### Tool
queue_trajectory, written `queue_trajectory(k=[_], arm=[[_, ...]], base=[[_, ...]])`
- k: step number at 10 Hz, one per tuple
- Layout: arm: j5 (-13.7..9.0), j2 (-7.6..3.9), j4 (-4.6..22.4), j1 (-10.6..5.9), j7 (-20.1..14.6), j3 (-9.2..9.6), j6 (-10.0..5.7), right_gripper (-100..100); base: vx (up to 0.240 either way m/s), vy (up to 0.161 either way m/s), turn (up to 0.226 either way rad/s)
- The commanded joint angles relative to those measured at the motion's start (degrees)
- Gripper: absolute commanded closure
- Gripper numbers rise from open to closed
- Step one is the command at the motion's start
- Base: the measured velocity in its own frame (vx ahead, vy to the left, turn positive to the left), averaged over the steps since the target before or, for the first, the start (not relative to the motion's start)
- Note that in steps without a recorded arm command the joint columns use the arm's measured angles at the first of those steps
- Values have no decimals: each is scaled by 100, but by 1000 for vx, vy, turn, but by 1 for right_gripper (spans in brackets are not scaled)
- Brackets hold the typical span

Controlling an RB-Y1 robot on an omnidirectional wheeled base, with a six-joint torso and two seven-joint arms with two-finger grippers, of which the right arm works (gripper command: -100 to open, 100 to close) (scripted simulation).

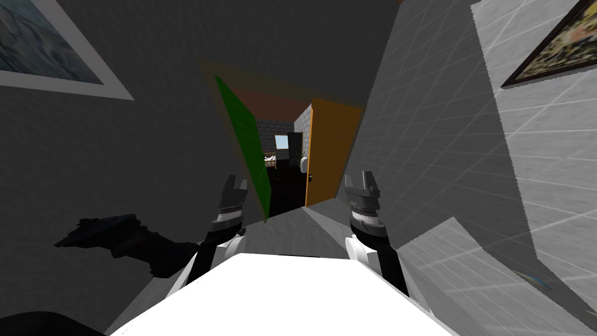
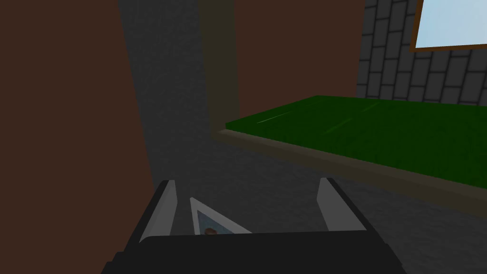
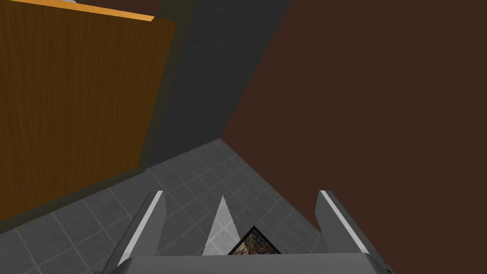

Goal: Push the door open

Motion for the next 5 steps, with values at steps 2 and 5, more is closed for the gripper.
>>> queue_trajectory(k=[2, 5], arm=[[43, -36, 333, -117, -57, -1, -55, -100], [92, -73, 713, -251, -123, -2, -118, -100]], base=[[140, -20, 9], [58, -6, 8]])
